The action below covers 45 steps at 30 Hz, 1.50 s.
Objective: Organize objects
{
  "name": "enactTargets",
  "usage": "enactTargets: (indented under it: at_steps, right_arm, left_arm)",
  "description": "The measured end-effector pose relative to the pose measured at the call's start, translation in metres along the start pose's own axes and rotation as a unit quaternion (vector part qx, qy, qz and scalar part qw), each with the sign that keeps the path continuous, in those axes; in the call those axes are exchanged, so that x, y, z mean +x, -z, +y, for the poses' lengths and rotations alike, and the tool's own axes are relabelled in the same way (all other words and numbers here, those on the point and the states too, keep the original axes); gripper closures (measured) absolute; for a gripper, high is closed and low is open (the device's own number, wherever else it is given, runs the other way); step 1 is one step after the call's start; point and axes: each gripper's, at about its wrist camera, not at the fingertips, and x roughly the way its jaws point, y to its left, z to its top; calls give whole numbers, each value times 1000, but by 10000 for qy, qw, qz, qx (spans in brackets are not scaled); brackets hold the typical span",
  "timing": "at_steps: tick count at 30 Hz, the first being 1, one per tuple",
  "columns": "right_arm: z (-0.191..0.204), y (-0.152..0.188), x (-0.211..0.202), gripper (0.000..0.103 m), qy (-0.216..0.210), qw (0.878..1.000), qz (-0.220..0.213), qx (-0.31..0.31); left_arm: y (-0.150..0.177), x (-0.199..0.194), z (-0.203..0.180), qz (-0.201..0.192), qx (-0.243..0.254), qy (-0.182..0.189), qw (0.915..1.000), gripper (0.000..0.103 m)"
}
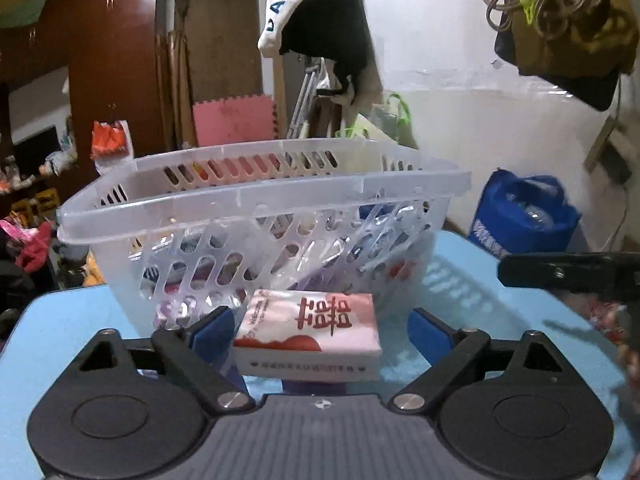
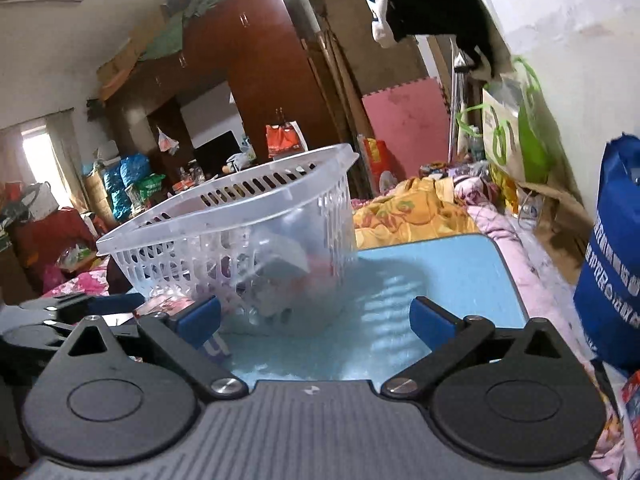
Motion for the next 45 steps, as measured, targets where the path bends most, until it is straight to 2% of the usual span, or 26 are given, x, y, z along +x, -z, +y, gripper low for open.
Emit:
enactTargets:
  at_steps: [1, 2, 6, 9, 12, 15, 17, 19, 20, 23, 25, 30, 34, 38, 42, 45]
  right_arm:
    - [3, 1, 0, 0, -10, 10000, 36, -81]
    - [6, 3, -1, 0, -9, 9999, 51, -150]
    - [25, 19, 1, 0, -292, 9983, 281, -415]
    - [53, 34, 6, 0, -578, 9950, 483, -655]
    - [76, 46, 23, 0, -937, 9910, 817, -495]
    - [102, 51, 37, 5, -868, 9886, 998, -725]
    - [114, 51, 44, 13, -790, 9867, 1067, -941]
    - [119, 52, 53, 34, -788, 9848, 1220, -952]
    - [120, 53, 56, 38, -769, 9841, 1267, -979]
    - [124, 56, 51, 44, -719, 9841, 1207, -1083]
    - [121, 57, 46, 52, -667, 9840, 1175, -1165]
    - [112, 59, 20, 53, -646, 9865, 876, -1224]
    - [92, 62, -8, 54, -612, 9909, 445, -1113]
    - [77, 66, -37, 54, -551, 9944, 59, -903]
    - [80, 73, -46, 54, -562, 9928, -47, -1061]
    - [83, 65, -45, 54, -627, 9921, -208, -1070]
  left_arm:
    - [1, 0, -2, -22, 39, -68, 10000, 23]
    - [3, -2, -2, -65, 62, -150, 9998, 28]
    - [5, -25, 18, -330, -326, 70, 9989, 28]
    - [11, -45, 32, -519, -396, -9, 9979, 28]
    - [18, -60, 50, -610, -525, -43, 9967, 28]
    - [26, -71, 66, -703, -650, -281, 9950, 28]
    - [32, -76, 78, -740, -775, -426, 9933, 28]
    - [35, -76, 86, -724, -858, -452, 9926, 28]
    - [37, -77, 88, -710, -883, -447, 9926, 28]
    - [43, -76, 92, -705, -910, -418, 9925, 28]
    - [45, -75, 90, -692, -855, -383, 9932, 28]
    - [53, -76, 76, -715, -662, -312, 9948, 28]
    - [63, -79, 62, -690, -672, -139, 9953, 28]
    - [73, -88, 48, -730, -598, -126, 9955, 28]
    - [77, -95, 41, -804, -522, -153, 9953, 28]
    - [73, -98, 41, -917, -585, -114, 9940, 28]
